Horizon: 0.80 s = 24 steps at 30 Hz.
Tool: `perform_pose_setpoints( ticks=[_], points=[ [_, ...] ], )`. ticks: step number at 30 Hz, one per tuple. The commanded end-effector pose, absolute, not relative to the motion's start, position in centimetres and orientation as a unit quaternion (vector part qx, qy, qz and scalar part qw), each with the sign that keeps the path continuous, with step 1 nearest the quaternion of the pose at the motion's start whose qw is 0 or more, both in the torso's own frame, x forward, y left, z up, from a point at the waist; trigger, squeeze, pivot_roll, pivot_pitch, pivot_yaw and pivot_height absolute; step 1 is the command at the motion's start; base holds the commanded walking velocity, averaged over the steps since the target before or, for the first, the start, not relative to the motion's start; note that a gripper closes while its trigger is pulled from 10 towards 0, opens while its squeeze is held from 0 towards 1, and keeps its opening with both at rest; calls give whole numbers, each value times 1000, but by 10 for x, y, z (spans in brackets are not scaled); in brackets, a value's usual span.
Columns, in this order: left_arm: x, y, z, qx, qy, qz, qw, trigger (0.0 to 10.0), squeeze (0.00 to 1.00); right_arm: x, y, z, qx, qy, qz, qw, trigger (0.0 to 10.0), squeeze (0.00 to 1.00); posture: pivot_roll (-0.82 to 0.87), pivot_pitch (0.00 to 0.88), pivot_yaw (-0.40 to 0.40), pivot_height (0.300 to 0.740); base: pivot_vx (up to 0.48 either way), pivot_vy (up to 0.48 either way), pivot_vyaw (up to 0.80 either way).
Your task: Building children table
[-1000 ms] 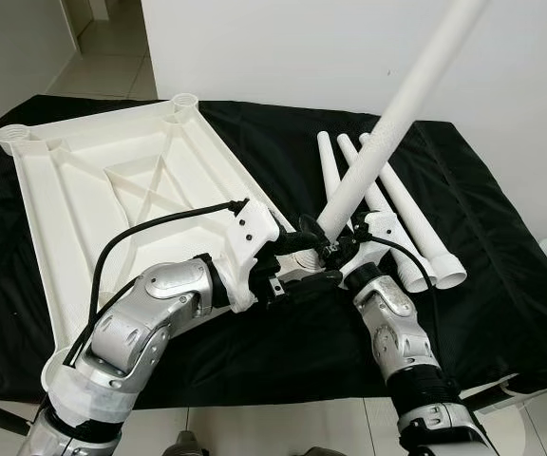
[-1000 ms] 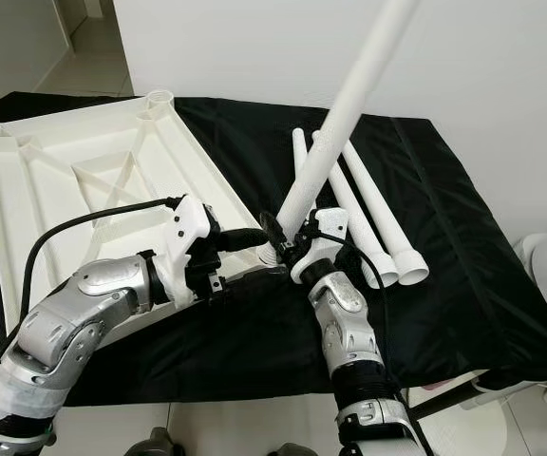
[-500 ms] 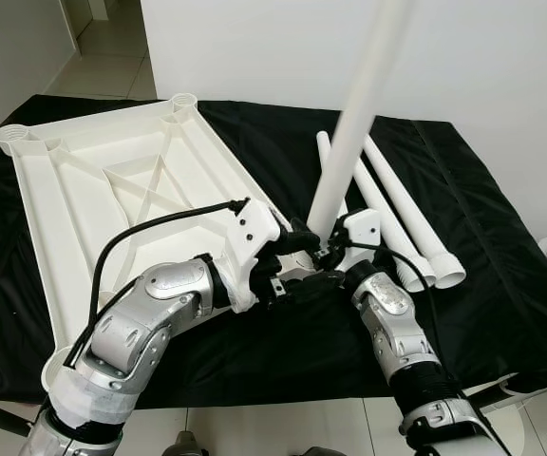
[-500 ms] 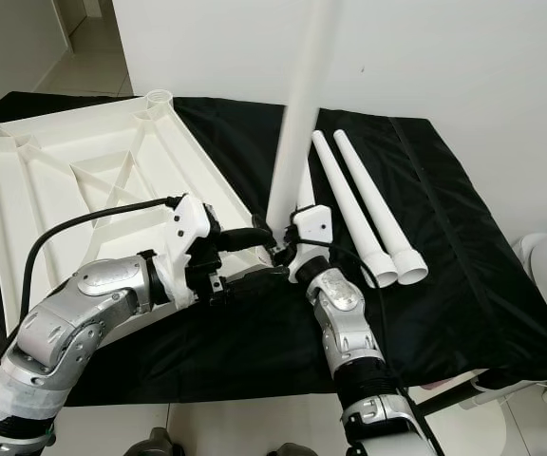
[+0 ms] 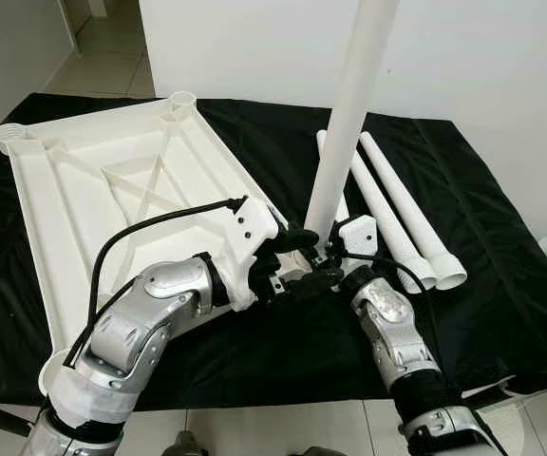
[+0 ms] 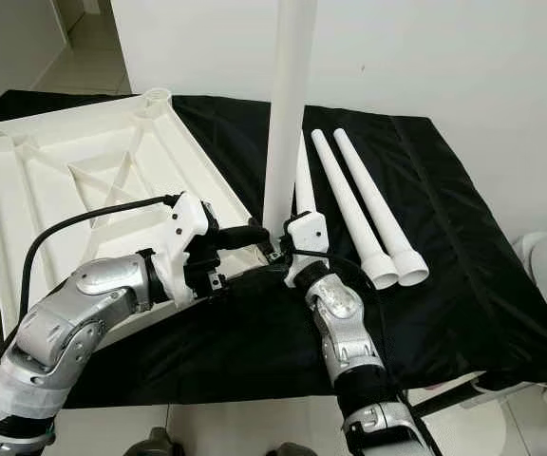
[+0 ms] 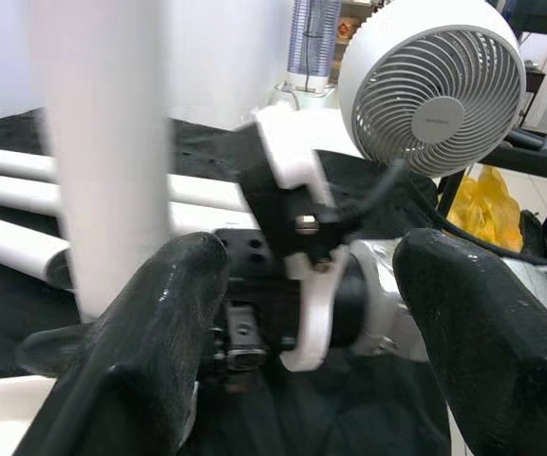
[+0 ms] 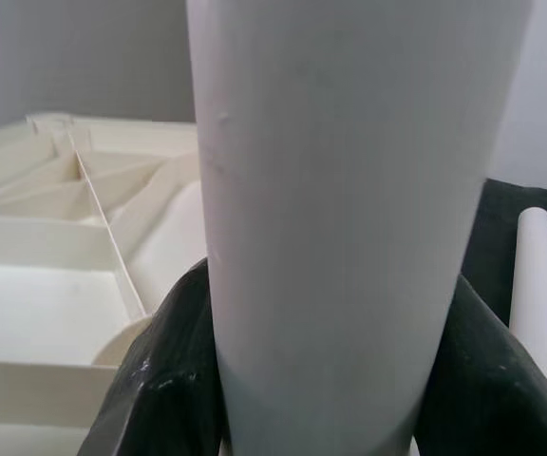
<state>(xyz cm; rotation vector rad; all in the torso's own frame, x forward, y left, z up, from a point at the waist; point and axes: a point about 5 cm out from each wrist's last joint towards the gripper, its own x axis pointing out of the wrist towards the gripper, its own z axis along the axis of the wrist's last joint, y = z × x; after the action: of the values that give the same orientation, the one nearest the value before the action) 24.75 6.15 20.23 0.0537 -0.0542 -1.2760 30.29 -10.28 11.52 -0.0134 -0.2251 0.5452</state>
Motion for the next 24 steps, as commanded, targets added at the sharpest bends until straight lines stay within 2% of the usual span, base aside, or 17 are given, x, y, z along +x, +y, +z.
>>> perform_pose_setpoints(
  ticks=[1, 7, 14, 24],
  points=[
    [250, 62, 204, 26, -23, -582, 812, 10000, 0, 292, -103, 86, 9, -48, 279, 959, 10000, 0, 105, 31, -47, 740, 0, 0, 0],
    [251, 61, 205, 27, -24, -585, 810, 10000, 0, 292, -107, 82, 45, -36, 253, 966, 10000, 0, 103, 31, -42, 740, 0, 0, 0],
    [251, 61, 205, 28, -26, -585, 810, 10000, 0, 302, -109, 83, 22, -6, 240, 970, 10000, 0, 103, 26, -41, 740, 0, 0, 0],
    [251, 60, 206, 26, -28, -584, 811, 10000, 0, 312, -105, 90, 2, 17, 274, 962, 10000, 0, 104, 25, -48, 740, 0, 0, 0]
  ],
)
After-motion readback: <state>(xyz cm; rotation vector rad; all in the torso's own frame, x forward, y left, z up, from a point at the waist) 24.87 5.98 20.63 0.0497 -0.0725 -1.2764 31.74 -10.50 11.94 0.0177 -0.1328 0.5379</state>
